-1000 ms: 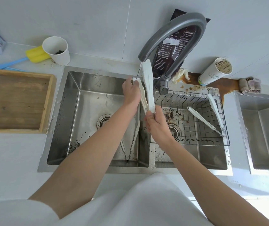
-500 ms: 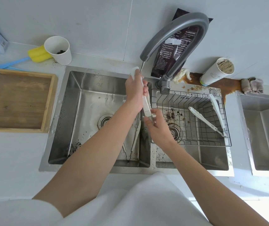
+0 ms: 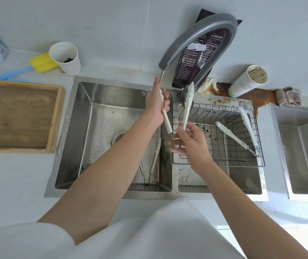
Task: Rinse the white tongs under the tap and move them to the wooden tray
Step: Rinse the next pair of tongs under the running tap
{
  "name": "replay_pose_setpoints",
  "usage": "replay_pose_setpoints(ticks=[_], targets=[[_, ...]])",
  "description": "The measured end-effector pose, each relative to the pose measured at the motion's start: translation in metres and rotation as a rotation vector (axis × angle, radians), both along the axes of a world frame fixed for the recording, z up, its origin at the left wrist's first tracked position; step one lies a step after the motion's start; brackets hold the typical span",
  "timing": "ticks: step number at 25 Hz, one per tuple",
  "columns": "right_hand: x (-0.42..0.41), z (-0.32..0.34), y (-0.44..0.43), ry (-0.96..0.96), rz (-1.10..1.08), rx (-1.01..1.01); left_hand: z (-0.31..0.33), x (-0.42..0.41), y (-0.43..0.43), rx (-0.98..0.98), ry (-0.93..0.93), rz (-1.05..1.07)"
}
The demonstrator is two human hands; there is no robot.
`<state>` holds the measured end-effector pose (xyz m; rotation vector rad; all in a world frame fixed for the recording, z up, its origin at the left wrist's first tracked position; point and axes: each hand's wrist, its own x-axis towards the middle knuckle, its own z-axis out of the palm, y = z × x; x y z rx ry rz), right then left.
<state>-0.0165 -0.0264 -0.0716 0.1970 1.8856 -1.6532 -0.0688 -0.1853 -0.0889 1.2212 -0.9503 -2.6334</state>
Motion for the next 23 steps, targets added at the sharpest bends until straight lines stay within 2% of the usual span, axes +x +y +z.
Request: replay_pose_setpoints(ticks=[6, 11, 16, 19, 23], targets=[[0.006, 0.007, -0.002, 0.329, 0.174, 0.188, -0.022, 0.000, 0.007, -0.507, -0.130, -0.050], [0.018, 0.000, -0.007, 0.410, 0.341, 0.276, -0.029, -0.001, 0.006, -0.824, -0.135, -0.154], [0.015, -0.004, -0.012, 0.515, 0.372, 0.373, -0.031, -0.010, 0.004, -0.625, -0.230, -0.258], [0.009, -0.006, -0.009, 0.443, 0.307, 0.311, -0.017, -0.004, 0.017, -0.736, -0.179, -0.291], [0.001, -0.004, -0.014, 0.433, 0.239, 0.242, -0.017, 0.005, 0.027, -0.699, -0.109, -0.276]])
